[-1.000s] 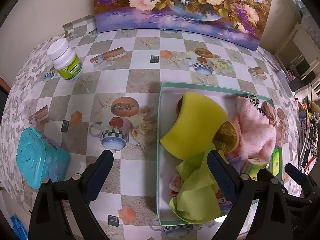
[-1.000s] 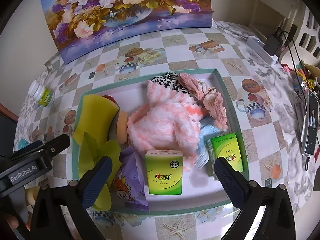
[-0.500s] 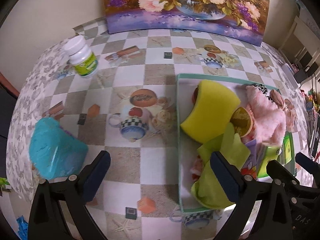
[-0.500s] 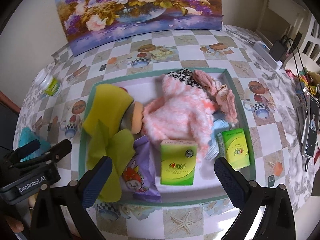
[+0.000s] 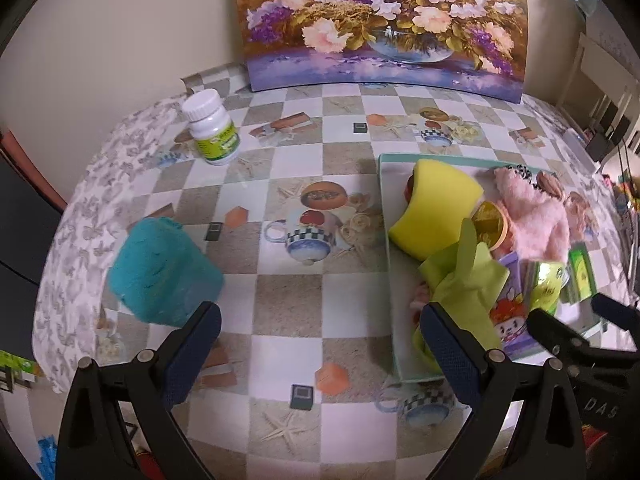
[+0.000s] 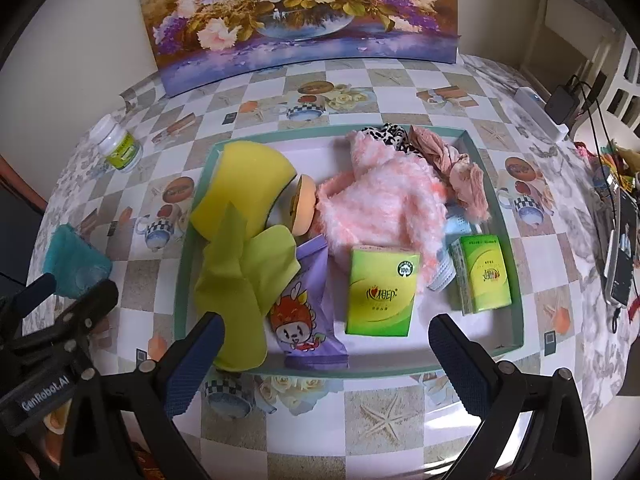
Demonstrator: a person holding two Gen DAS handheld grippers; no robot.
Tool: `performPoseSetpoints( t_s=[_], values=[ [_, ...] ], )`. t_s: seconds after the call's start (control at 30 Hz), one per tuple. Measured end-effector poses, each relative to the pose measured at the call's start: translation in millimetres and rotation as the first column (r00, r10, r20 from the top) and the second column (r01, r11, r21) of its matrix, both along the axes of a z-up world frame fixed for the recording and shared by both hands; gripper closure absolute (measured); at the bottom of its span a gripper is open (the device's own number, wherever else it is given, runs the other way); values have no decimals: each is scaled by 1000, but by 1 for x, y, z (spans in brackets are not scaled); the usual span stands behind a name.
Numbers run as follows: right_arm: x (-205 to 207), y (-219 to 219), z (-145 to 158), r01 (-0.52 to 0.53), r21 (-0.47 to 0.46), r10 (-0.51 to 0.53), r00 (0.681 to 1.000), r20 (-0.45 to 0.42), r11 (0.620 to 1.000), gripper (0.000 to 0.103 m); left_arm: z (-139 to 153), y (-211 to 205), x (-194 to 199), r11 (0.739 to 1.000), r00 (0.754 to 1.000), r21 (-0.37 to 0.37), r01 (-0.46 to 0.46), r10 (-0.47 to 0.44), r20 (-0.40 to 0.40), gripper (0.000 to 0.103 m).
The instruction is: Organize soft objects
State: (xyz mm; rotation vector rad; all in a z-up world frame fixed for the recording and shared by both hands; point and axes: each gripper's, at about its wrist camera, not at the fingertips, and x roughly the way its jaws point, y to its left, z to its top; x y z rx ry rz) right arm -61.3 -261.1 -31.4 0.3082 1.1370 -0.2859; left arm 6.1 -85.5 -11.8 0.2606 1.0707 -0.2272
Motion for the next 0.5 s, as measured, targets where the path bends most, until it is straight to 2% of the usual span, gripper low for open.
performPoseSetpoints(
  t_s=[0.23,0.5],
  values=[
    [-6,3,5,9,-13,-8,1000,19,1000,0,7,6,-11,1000,1000,-11,6,-6,28,3],
    [-9,5,10,9,-19,-8,999,40,1000,0,15,9,-19,1000,997,14,-7,5,77,3]
  ],
)
